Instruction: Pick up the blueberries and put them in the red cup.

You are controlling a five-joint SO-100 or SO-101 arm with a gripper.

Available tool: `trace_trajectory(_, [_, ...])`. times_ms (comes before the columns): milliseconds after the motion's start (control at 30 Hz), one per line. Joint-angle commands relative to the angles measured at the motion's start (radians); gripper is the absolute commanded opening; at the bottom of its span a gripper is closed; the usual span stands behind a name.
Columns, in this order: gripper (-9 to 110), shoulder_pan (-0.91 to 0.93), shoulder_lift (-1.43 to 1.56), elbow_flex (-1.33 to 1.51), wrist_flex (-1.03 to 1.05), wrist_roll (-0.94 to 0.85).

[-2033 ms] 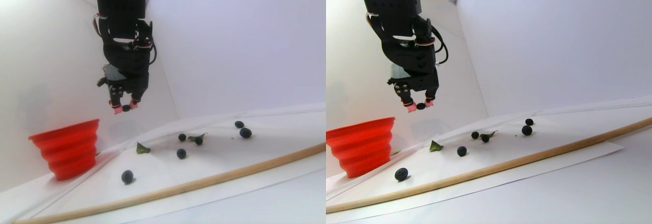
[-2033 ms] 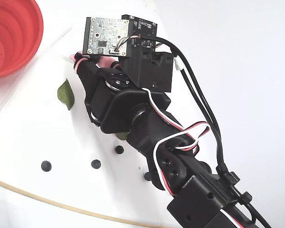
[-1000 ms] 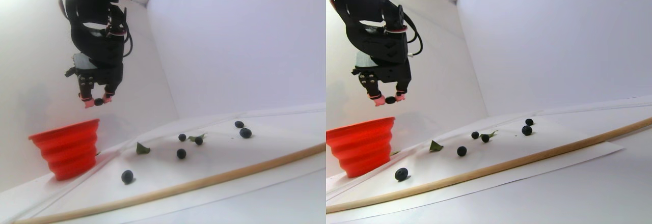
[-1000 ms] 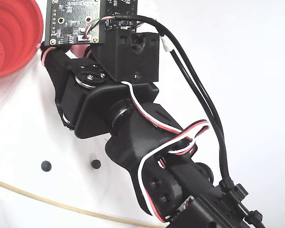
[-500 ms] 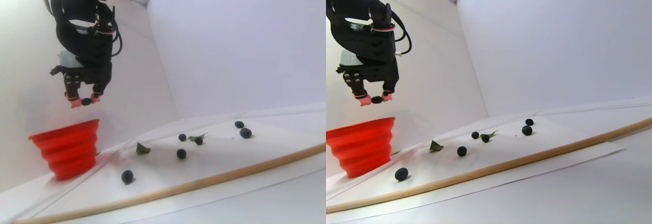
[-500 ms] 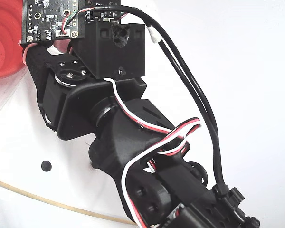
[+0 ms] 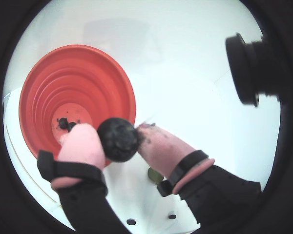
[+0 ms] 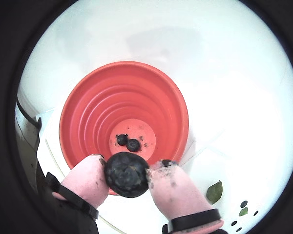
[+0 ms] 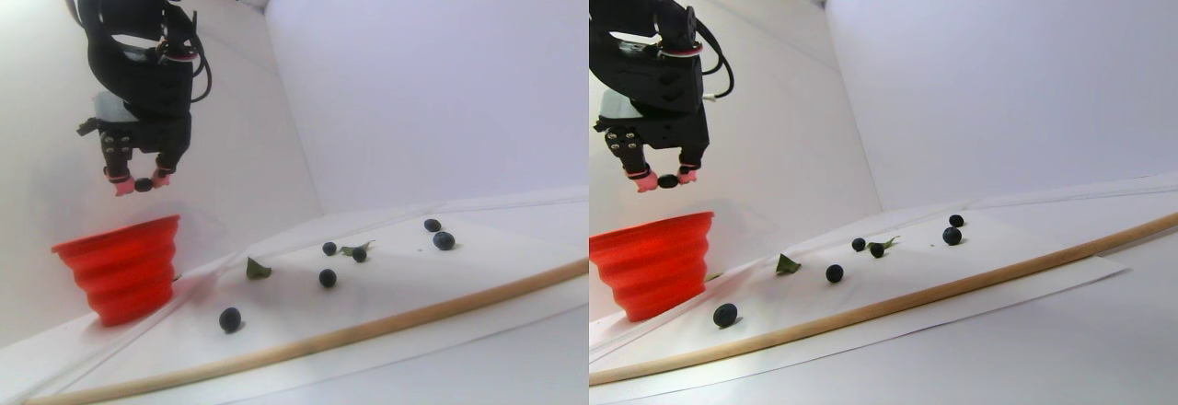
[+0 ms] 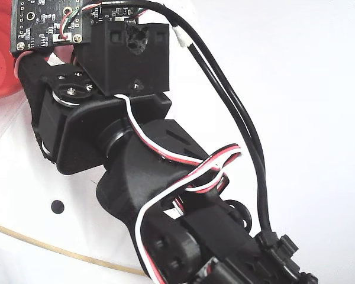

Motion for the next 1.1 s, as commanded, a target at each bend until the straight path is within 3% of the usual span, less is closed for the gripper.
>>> trace_trajectory(0, [15,-0.064,0.003,-0.126,-0.012,0.006])
trace_trajectory(1067, [20,-0.012,0.023,-0.104,-0.057,-0.011])
